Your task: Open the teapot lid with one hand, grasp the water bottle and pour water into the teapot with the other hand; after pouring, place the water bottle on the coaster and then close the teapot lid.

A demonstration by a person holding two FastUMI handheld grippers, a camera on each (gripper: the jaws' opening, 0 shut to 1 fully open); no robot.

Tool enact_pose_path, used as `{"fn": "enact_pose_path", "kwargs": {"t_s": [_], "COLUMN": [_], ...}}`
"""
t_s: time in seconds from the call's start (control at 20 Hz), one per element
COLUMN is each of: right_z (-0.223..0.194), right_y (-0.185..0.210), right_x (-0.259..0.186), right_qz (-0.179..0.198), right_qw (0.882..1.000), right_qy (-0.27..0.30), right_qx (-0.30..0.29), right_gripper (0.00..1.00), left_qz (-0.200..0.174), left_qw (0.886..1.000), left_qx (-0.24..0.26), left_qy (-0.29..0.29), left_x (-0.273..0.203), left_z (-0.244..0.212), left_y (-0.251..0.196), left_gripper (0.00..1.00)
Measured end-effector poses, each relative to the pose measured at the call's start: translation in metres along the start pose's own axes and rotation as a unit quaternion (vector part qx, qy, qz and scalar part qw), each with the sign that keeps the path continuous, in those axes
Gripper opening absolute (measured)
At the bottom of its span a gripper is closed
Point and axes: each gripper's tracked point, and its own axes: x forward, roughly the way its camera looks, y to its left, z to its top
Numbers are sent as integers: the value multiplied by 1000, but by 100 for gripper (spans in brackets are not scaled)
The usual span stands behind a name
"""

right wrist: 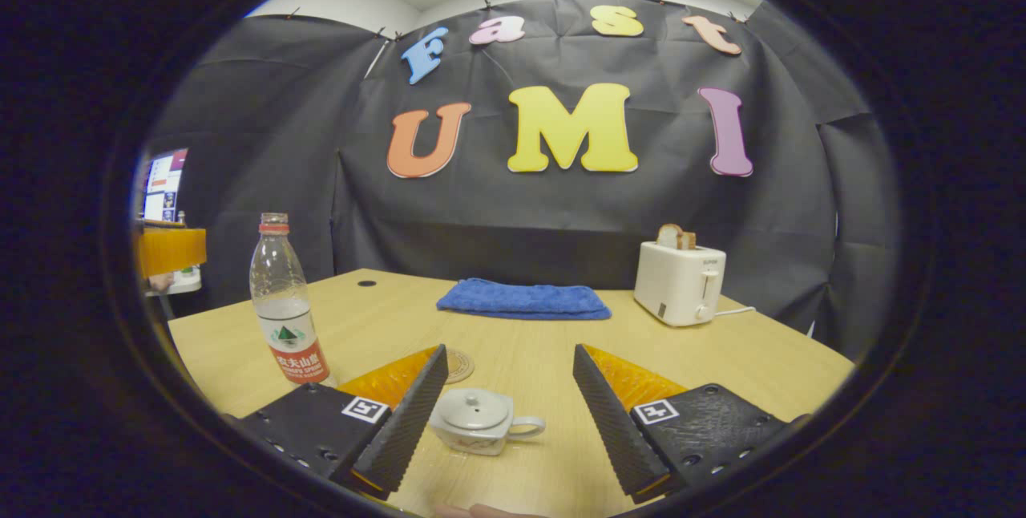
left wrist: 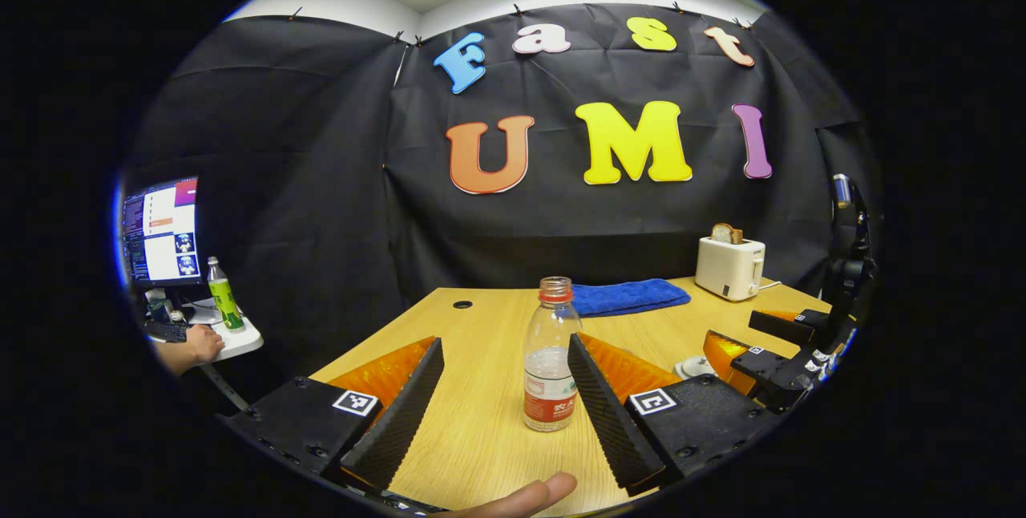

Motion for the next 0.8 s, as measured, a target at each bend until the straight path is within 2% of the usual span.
{"fn": "enact_pose_path", "kwargs": {"t_s": [0.2,0.25,0.4,0.55,0.6,0.65,0.8], "right_z": [-13,-14,-22,-28,-29,-28,-31], "right_y": [9,11,15,20,22,23,31], "right_x": [15,16,24,26,26,26,27], "right_qz": [-4,-4,-11,-3,-1,2,14], "right_qw": [1000,1000,999,999,999,999,999], "right_qy": [16,16,22,28,29,29,31], "right_qx": [-12,-15,-29,-26,-20,-16,-9], "right_gripper": [94,85,78,58,58,47,34], "left_qz": [6,11,18,26,26,25,24], "left_qw": [1000,1000,1000,999,999,999,999], "left_qx": [-10,-10,-14,-8,-7,-8,-8], "left_qy": [10,12,21,24,25,25,25], "left_x": [6,7,11,13,13,14,14], "left_z": [-6,-8,-14,-15,-16,-16,-17], "left_y": [12,18,23,28,28,28,27], "left_gripper": [98,98,98,98,98,98,98]}}
